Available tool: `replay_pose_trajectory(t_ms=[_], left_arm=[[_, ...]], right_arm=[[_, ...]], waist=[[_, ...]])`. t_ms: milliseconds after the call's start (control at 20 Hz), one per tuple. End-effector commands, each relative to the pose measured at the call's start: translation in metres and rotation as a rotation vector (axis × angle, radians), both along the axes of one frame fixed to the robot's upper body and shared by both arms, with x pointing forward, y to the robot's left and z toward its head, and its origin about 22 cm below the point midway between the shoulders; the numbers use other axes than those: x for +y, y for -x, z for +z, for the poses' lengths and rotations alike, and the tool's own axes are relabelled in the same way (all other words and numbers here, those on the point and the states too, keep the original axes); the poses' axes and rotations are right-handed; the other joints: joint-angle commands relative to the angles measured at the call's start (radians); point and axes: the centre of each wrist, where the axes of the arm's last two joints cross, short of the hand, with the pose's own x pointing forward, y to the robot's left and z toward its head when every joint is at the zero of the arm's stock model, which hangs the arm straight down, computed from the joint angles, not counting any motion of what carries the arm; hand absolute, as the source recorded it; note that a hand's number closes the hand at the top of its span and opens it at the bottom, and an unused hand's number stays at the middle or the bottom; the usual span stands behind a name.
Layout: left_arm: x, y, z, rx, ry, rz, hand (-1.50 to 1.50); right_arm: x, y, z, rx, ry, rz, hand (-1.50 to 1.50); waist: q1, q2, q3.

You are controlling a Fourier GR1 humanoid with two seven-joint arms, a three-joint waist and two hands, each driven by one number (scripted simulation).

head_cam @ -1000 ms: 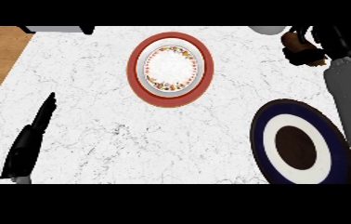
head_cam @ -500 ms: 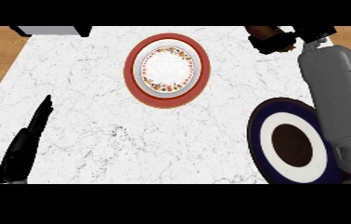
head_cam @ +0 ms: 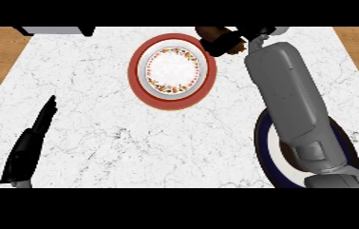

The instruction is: Pick the sweet potato from the plate and place it in the plate

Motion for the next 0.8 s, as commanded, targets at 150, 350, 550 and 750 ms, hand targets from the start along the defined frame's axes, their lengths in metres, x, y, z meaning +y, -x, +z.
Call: replay_pose_trajectory(t_ms=[150,350,550,750], left_arm=[[-0.004,-0.005,0.006,-0.004,-0.013,-0.026,0.0],[-0.008,-0.009,0.005,-0.009,-0.001,-0.023,0.0],[-0.016,-0.015,0.025,-0.018,-0.009,-0.057,0.0],[-0.015,-0.033,0.02,-0.022,-0.006,-0.074,0.0]], right_arm=[[0.057,-0.008,-0.031,0.136,0.048,0.02,1.5],[0.078,-0.017,-0.016,0.174,0.098,0.019,1.5],[0.085,-0.015,-0.04,0.235,0.124,0.009,1.5],[0.068,-0.018,-0.068,0.363,-0.07,-0.072,1.5]], waist=[[0.012,0.005,0.0],[0.023,0.008,0.0],[0.044,0.008,0.001],[0.076,0.022,0.0]])
